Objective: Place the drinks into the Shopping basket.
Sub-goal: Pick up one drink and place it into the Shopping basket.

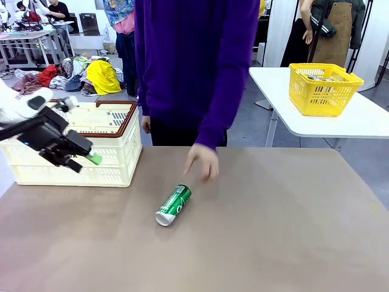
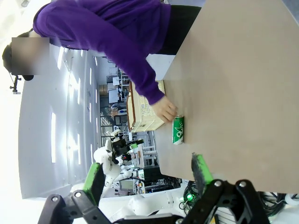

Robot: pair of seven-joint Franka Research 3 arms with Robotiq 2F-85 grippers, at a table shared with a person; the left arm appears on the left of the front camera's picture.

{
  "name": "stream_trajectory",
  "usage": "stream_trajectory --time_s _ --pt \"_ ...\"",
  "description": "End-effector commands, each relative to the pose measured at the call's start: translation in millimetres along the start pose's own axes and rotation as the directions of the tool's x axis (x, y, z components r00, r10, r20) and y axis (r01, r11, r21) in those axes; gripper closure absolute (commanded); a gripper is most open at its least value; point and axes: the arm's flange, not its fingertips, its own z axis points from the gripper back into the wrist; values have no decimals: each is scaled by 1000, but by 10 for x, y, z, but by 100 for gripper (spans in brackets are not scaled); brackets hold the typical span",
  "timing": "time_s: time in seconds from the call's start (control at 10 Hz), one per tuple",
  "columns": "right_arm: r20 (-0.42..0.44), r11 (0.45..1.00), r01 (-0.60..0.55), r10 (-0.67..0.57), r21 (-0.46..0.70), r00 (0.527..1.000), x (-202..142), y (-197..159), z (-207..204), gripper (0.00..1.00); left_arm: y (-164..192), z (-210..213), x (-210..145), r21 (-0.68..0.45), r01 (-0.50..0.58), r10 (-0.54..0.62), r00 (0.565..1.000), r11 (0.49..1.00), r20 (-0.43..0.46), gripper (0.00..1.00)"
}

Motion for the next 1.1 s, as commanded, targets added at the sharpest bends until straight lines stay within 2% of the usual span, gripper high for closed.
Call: stream_trajectory --time_s 0.0,0.1,0.2,0.3,0.5,0.7,0.8,1.0 --pt "10 1000 -5 5 23 1000 12 23 4 0 289 753 -114 -92 -107 114 991 990 69 0" --pt "10 1000 -5 5 23 1000 12 23 4 0 547 1235 -255 -142 -176 195 972 974 133 0" --pt "10 1000 -5 5 23 1000 12 23 4 0 782 1592 -429 -186 -230 260 952 955 159 0" --pt "10 1000 -5 5 23 1000 12 23 4 0 938 1775 -541 -225 -266 312 928 937 205 0" --pt "10 1000 -5 5 23 1000 12 23 4 0 1008 1838 -580 -286 -246 310 929 926 204 0" --pt "10 1000 -5 5 23 1000 12 23 4 0 904 1791 -444 -293 -204 259 952 934 162 0" --pt "10 1000 -5 5 23 1000 12 23 4 0 745 1728 -309 -277 -181 224 965 944 133 0" --pt "10 1000 -5 5 23 1000 12 23 4 0 75 1351 148 -135 -115 127 988 984 85 0"
